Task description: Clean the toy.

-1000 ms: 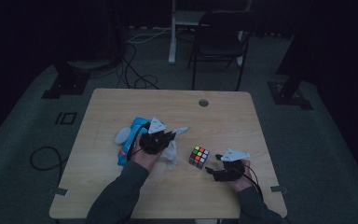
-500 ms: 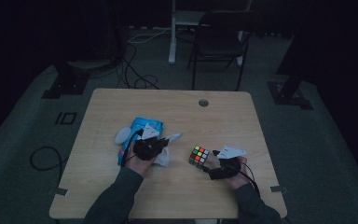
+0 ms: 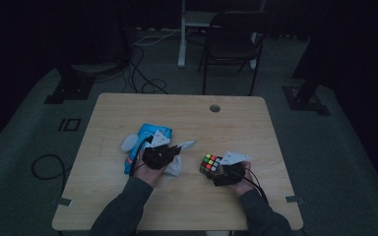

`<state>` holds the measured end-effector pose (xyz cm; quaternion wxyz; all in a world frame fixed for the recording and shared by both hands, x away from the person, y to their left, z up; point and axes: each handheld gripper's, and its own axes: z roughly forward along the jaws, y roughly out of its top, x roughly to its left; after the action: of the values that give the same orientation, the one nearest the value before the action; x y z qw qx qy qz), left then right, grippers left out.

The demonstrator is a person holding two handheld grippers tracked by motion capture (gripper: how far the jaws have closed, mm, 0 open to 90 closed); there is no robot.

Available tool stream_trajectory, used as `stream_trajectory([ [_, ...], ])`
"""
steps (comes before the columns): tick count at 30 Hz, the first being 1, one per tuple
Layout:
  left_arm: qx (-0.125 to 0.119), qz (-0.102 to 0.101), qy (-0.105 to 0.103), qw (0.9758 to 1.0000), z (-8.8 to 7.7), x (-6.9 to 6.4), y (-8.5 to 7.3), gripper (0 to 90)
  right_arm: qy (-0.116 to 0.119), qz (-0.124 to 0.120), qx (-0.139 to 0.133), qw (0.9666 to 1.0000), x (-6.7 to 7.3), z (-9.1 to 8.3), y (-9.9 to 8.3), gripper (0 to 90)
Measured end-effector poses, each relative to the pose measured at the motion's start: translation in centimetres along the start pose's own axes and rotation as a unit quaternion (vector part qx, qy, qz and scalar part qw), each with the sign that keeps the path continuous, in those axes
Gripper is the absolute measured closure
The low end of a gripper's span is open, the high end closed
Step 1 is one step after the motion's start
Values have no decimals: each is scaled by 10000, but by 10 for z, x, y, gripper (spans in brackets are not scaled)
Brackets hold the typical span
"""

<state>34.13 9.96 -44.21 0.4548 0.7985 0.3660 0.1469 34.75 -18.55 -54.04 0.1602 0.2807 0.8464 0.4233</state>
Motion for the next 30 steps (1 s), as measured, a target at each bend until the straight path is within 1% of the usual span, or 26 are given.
stream_trajectory([
  [2, -33, -3, -1, 10000, -1, 0, 1, 876, -17, -35, 16, 10000, 1, 2, 0, 298],
  [4, -44, 4, -18, 10000, -2, 0, 2, 876, 34, -22, -16, 10000, -1, 1, 0, 337],
  [9, -83, 19, -33, 10000, -4, -2, 6, 877, 41, -45, -53, 10000, 0, 0, 0, 343],
  [15, -131, 101, -71, 9998, -5, -6, 13, 877, 84, -158, -76, 9998, 5, 0, 1, 346],
  [18, -156, 134, -94, 9997, -5, -8, 17, 877, 117, -167, -96, 9997, 7, -1, 2, 346],
  [21, -205, 126, -122, 9996, -6, -10, 20, 877, 167, -174, -175, 9996, 9, -2, 5, 347],
  [25, -231, 187, -153, 9994, -6, -15, 25, 877, 214, -179, -281, 9992, 13, -4, 8, 347],
  [30, -273, 232, -221, 9991, -5, -20, 30, 877, 277, -195, -343, 9988, 15, -4, 12, 347],
])
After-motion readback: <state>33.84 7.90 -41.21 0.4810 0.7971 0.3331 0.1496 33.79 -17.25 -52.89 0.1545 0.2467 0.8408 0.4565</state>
